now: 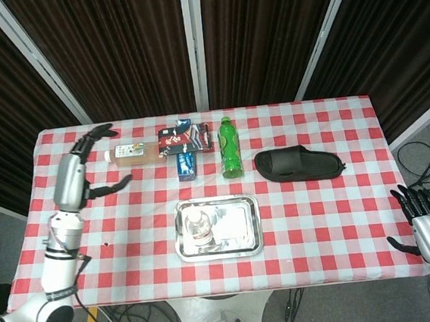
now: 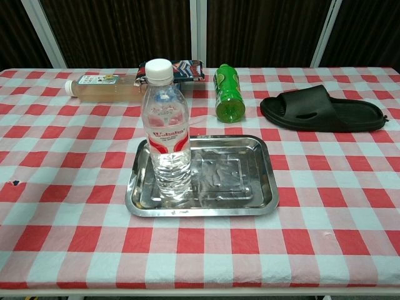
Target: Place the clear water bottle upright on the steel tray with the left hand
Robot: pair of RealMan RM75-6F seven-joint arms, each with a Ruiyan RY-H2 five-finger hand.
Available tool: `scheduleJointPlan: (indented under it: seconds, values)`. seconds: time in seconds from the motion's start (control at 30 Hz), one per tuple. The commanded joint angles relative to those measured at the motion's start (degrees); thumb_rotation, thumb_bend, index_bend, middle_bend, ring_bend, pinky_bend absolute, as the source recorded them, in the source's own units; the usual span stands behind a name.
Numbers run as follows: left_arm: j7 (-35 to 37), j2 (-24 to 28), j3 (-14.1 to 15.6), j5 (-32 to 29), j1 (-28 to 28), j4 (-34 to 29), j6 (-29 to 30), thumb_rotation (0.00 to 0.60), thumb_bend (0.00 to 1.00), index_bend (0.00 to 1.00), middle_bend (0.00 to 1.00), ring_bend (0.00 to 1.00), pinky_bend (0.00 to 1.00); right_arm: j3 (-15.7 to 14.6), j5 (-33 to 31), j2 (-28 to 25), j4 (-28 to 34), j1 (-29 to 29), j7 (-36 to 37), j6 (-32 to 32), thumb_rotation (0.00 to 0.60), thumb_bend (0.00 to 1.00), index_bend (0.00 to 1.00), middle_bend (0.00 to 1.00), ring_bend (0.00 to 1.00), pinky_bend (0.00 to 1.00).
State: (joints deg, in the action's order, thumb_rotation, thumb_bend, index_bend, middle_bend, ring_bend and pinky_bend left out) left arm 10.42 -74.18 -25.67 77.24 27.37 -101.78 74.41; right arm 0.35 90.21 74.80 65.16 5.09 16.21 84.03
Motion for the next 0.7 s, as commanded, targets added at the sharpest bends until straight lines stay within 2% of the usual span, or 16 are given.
scheduleJointPlan:
  seconds: [0.03, 0.2, 0.27, 0.4, 0.6, 0.7]
  values:
    - [0.45, 5.10, 2.35, 2.19, -3.16, 10.24, 0.33, 0.600, 0.30, 0.26, 0.38, 0.26, 0.26, -0.18, 0.43, 0.22, 0.17, -0.07, -1.36, 0.49, 0.600, 0.09, 0.00, 0.00, 0.00, 0.00]
    - [-6.11, 8.28, 8.40, 4.24, -6.77, 19.13, 1.02, 0.600, 0.31, 0.30, 0.38, 0.26, 0.27, -0.07, 0.28, 0.12, 0.72, -0.11, -2.40, 0.66, 0.600, 0.09, 0.00, 0.00, 0.00, 0.00]
    - [-8.41, 10.26, 10.98, 4.19, -8.12, 18.84, -0.53, 0.600, 0.31, 0.30, 0.37, 0.25, 0.26, 0.05, 0.18, 0.01, 0.93, -0.05, -2.38, 0.63, 0.600, 0.09, 0.00, 0.00, 0.00, 0.00]
    - [-12.38, 12.26, 16.56, 6.98, -11.46, 16.33, 0.39, 0.600, 0.28, 0.30, 0.35, 0.24, 0.26, 0.16, 0.16, -0.38, 1.83, 0.00, -2.34, 0.79, 0.600, 0.09, 0.00, 0.00, 0.00, 0.00]
    - [-14.96, 11.54, 21.32, 8.32, -15.72, 12.32, 3.51, 0.600, 0.25, 0.30, 0.35, 0.24, 0.25, -0.14, 0.42, -0.30, 1.80, 0.05, -2.54, 0.61, 0.600, 0.10, 0.00, 0.00, 0.00, 0.00]
    - [-14.66, 10.91, 22.33, 8.17, -16.82, 12.34, 4.24, 0.600, 0.24, 0.30, 0.35, 0.24, 0.25, -0.08, 0.36, -0.24, 1.76, 0.07, -2.48, 0.66, 0.600, 0.09, 0.00, 0.00, 0.00, 0.00]
